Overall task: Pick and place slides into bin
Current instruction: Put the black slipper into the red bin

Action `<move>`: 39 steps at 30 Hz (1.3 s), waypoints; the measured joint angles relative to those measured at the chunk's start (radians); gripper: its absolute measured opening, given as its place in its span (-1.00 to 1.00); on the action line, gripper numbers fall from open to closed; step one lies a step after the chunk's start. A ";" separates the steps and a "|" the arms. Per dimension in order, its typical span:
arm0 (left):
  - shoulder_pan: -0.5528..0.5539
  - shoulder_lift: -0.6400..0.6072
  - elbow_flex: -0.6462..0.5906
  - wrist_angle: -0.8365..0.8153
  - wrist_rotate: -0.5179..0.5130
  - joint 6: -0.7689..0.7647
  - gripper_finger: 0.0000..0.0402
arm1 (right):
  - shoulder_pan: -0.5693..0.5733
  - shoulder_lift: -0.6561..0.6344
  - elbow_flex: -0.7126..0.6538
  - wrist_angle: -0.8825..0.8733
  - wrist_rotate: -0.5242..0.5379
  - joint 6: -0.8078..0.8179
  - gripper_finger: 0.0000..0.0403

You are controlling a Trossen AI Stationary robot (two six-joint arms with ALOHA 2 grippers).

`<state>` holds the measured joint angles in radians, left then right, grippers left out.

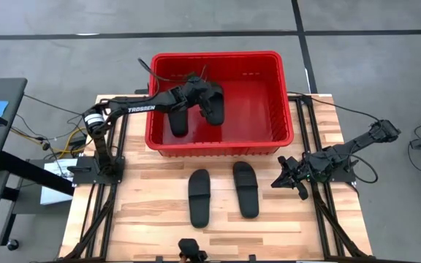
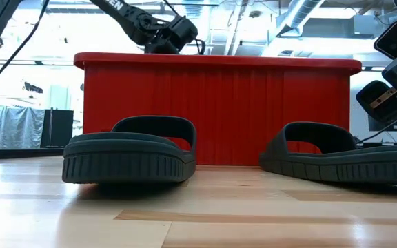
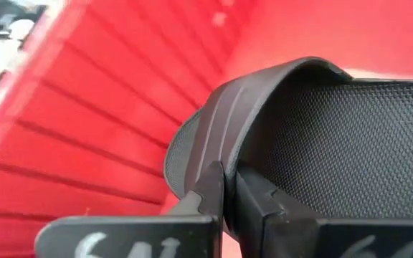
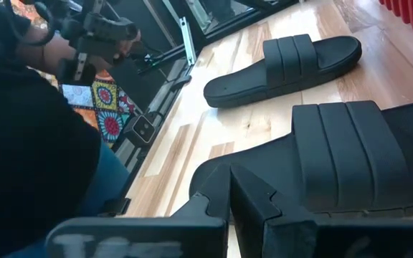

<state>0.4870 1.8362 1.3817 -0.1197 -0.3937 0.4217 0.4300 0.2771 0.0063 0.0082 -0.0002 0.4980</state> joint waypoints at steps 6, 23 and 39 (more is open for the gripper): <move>0.006 -0.002 -0.043 0.007 -0.032 -0.030 -1.00 | 0.000 0.000 0.000 0.000 0.000 0.000 -1.00; 0.060 -0.001 -0.237 0.109 -0.028 0.005 -1.00 | 0.000 0.000 0.000 0.000 0.000 0.000 -1.00; 0.162 0.000 -0.269 0.190 0.050 0.100 -1.00 | 0.000 0.000 0.000 0.000 0.000 0.000 -1.00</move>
<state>0.6486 1.8359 1.1126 0.0700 -0.3440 0.5217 0.4300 0.2775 0.0063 0.0081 -0.0003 0.4980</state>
